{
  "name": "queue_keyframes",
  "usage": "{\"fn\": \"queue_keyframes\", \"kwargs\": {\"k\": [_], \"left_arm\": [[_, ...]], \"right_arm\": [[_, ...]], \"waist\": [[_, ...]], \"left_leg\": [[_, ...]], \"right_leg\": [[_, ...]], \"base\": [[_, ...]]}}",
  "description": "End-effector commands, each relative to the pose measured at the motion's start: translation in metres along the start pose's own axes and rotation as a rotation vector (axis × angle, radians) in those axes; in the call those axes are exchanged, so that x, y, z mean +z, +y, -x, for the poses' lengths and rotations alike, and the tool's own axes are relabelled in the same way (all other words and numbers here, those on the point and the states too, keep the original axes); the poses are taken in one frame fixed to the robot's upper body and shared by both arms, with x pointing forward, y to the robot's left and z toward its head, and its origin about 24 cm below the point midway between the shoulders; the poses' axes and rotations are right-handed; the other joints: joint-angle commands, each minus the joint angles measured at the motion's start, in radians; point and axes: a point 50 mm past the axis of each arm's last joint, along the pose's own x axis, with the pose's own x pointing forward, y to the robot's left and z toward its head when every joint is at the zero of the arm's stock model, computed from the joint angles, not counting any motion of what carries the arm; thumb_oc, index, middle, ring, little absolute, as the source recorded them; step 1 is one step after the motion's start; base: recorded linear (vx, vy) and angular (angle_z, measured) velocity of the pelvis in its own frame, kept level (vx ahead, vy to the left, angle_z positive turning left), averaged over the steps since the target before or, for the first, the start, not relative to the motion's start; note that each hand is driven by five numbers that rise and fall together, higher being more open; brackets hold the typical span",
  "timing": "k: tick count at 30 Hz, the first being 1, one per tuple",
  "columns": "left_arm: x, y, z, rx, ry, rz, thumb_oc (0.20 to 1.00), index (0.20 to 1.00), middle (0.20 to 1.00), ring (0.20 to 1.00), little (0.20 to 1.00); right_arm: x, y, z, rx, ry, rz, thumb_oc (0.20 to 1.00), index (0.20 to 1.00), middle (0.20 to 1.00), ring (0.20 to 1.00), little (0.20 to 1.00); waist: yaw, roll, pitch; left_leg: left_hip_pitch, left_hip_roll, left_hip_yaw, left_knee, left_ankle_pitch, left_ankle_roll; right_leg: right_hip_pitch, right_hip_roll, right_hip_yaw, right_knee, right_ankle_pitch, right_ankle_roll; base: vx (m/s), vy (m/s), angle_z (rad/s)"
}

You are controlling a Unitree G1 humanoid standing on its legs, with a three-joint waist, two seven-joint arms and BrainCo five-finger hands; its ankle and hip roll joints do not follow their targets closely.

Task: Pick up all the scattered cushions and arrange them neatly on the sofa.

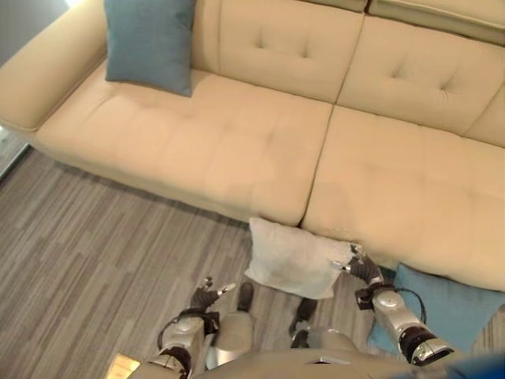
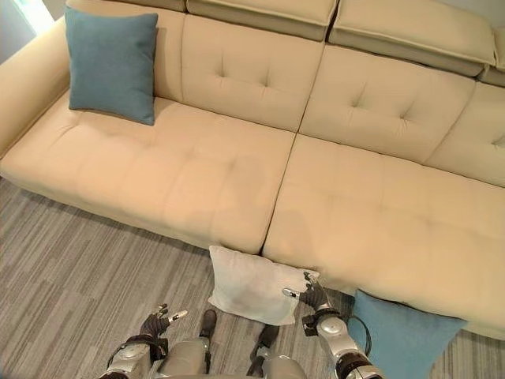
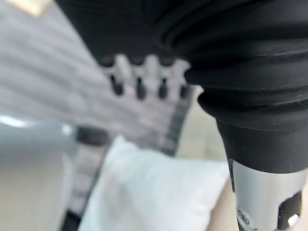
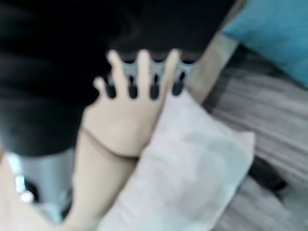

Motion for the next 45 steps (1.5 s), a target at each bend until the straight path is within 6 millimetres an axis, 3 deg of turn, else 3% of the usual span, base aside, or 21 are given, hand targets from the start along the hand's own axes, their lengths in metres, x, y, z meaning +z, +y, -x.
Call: {"fn": "queue_keyframes", "kwargs": {"k": [1, 4, 6, 10, 11, 12, 13, 15, 20, 21, 23, 26, 29, 33, 43, 45], "left_arm": [[0.014, 0.003, -0.004, 0.009, -0.054, -0.009, 1.000, 1.000, 1.000, 1.000, 1.000], [0.030, 0.002, -0.007, 0.025, -0.111, 0.011, 1.000, 1.000, 1.000, 1.000, 1.000], [0.063, 0.000, -0.011, 0.059, -0.228, 0.036, 1.000, 1.000, 1.000, 1.000, 1.000], [0.111, -0.004, -0.012, 0.105, -0.385, 0.098, 1.000, 1.000, 1.000, 1.000, 1.000], [0.111, -0.004, -0.012, 0.105, -0.386, 0.098, 1.000, 1.000, 1.000, 1.000, 1.000], [0.137, -0.007, -0.012, 0.120, -0.459, 0.112, 1.000, 1.000, 1.000, 1.000, 1.000], [0.137, -0.007, -0.012, 0.120, -0.459, 0.112, 1.000, 1.000, 1.000, 1.000, 1.000], [0.159, -0.008, -0.010, 0.134, -0.524, 0.122, 1.000, 1.000, 1.000, 1.000, 1.000], [0.212, -0.008, -0.003, 0.168, -0.649, 0.195, 1.000, 1.000, 1.000, 1.000, 1.000], [0.228, -0.008, 0.001, 0.175, -0.690, 0.242, 1.000, 1.000, 1.000, 1.000, 1.000], [0.235, -0.010, 0.003, 0.166, -0.706, 0.257, 1.000, 1.000, 1.000, 1.000, 1.000], [0.277, -0.013, 0.018, 0.155, -0.817, 0.359, 1.000, 1.000, 1.000, 1.000, 1.000], [0.298, -0.018, 0.029, 0.110, -0.878, 0.420, 1.000, 1.000, 1.000, 1.000, 1.000], [0.324, -0.025, 0.047, 0.057, -0.975, 0.467, 1.000, 1.000, 1.000, 1.000, 1.000], [0.351, -0.036, 0.065, 0.004, -1.053, 0.462, 1.000, 1.000, 1.000, 1.000, 1.000], [0.365, -0.039, 0.074, -0.005, -1.093, 0.448, 1.000, 1.000, 1.000, 1.000, 1.000]], "right_arm": [[0.026, -0.005, -0.008, -0.021, -0.102, -0.016, 1.000, 1.000, 1.000, 1.000, 1.000], [0.030, -0.010, -0.010, -0.055, -0.104, -0.016, 1.000, 1.000, 1.000, 1.000, 1.000], [0.044, -0.022, -0.015, -0.132, -0.138, -0.006, 1.000, 1.000, 1.000, 1.000, 1.000], [0.073, -0.034, -0.022, -0.226, -0.213, -0.007, 1.000, 1.000, 1.000, 1.000, 1.000], [0.074, -0.034, -0.022, -0.227, -0.213, -0.007, 1.000, 1.000, 1.000, 1.000, 1.000], [0.091, -0.041, -0.025, -0.265, -0.258, 0.002, 1.000, 1.000, 1.000, 1.000, 1.000], [0.092, -0.041, -0.025, -0.265, -0.259, 0.002, 1.000, 1.000, 1.000, 1.000, 1.000], [0.112, -0.052, -0.026, -0.320, -0.314, 0.032, 1.000, 1.000, 1.000, 1.000, 1.000], [0.166, -0.089, -0.023, -0.479, -0.455, 0.079, 1.000, 1.000, 1.000, 1.000, 1.000], [0.185, -0.099, -0.019, -0.537, -0.510, 0.072, 1.000, 1.000, 1.000, 1.000, 1.000], [0.189, -0.104, -0.017, -0.562, -0.523, 0.062, 1.000, 1.000, 1.000, 1.000, 1.000], [0.224, -0.124, -0.006, -0.649, -0.624, -0.027, 1.000, 1.000, 1.000, 1.000, 1.000], [0.238, -0.132, -0.001, -0.670, -0.666, -0.047, 1.000, 1.000, 1.000, 1.000, 1.000], [0.263, -0.128, 0.009, -0.664, -0.766, -0.076, 1.000, 1.000, 1.000, 1.000, 1.000], [0.302, -0.120, 0.022, -0.609, -0.902, -0.101, 1.000, 1.000, 1.000, 1.000, 1.000], [0.318, -0.115, 0.028, -0.584, -0.954, -0.107, 1.000, 1.000, 1.000, 1.000, 1.000]], "waist": [[0.029, -0.020, -0.001], [0.029, -0.019, 0.030], [0.022, -0.013, 0.086], [0.011, 0.001, 0.150], [0.011, 0.001, 0.148], [0.000, 0.005, 0.174], [0.000, 0.005, 0.172], [-0.010, 0.011, 0.192], [-0.044, 0.016, 0.237], [-0.063, 0.014, 0.253], [-0.070, 0.014, 0.260], [-0.103, 0.004, 0.292], [-0.116, 0.005, 0.299], [-0.132, -0.001, 0.314], [-0.149, -0.007, 0.335], [-0.152, -0.009, 0.332]], "left_leg": [[-0.019, -0.006, -0.022, 0.041, -0.003, -0.035], [-0.046, -0.014, -0.020, 0.064, -0.012, -0.028], [-0.105, -0.018, -0.010, 0.104, -0.016, -0.020], [-0.209, -0.018, 0.004, 0.164, -0.019, -0.012], [-0.212, -0.018, 0.004, 0.165, -0.019, -0.011], [-0.272, -0.022, 0.008, 0.192, -0.015, -0.009], [-0.274, -0.023, 0.008, 0.193, -0.015, -0.009], [-0.320, -0.018, 0.013, 0.217, -0.038, -0.014], [-0.489, -0.012, 0.029, 0.277, -0.029, -0.013], [-0.541, -0.005, 0.035, 0.288, -0.023, -0.014], [-0.571, -0.003, 0.038, 0.298, -0.023, -0.013], [-0.685, 0.008, 0.039, 0.330, -0.020, -0.014], [-0.742, 0.010, 0.041, 0.332, -0.019, -0.016], [-0.810, 0.014, 0.049, 0.349, -0.021, -0.014], [-0.953, 0.024, 0.042, 0.422, -0.042, 0.000], [-0.986, 0.024, 0.037, 0.430, -0.040, 0.002]], "right_leg": [[0.049, -0.064, 0.012, 0.072, -0.063, 0.107], [0.015, -0.076, 0.027, 0.093, -0.058, 0.107], [-0.063, -0.096, 0.041, 0.150, -0.054, 0.106], [-0.203, -0.126, 0.067, 0.252, -0.054, 0.100], [-0.206, -0.126, 0.068, 0.253, -0.055, 0.100], [-0.275, -0.138, 0.079, 0.291, -0.054, 0.097], [-0.278, -0.138, 0.080, 0.292, -0.054, 0.097], [-0.339, -0.146, 0.099, 0.338, -0.081, 0.106], [-0.514, -0.163, 0.130, 0.384, -0.067, 0.107], [-0.574, -0.166, 0.143, 0.396, -0.059, 0.112], [-0.606, -0.168, 0.149, 0.401, -0.056, 0.112], [-0.734, -0.166, 0.178, 0.425, -0.039, 0.116], [-0.792, -0.170, 0.189, 0.429, -0.035, 0.118], [-0.863, -0.167, 0.205, 0.441, -0.028, 0.118], [-1.009, -0.170, 0.223, 0.501, -0.028, 0.118], [-1.044, -0.169, 0.229, 0.512, -0.029, 0.117]], "base": [[-0.03, 0.048, -0.07], [-0.09, 0.062, -0.03], [-0.20, 0.101, -0.05], [-0.15, 0.073, -0.25], [-0.15, 0.071, -0.24], [-0.10, 0.045, -0.19], [-0.06, 0.037, -0.11], [-0.03, 0.019, -0.02], [-0.14, 0.045, -0.13], [-0.09, 0.057, -0.20], [-0.06, 0.040, -0.17], [-0.06, 0.007, -0.12], [-0.01, 0.002, -0.13], [0.00, 0.016, -0.11], [0.02, 0.005, -0.04], [0.03, 0.011, -0.04]]}}
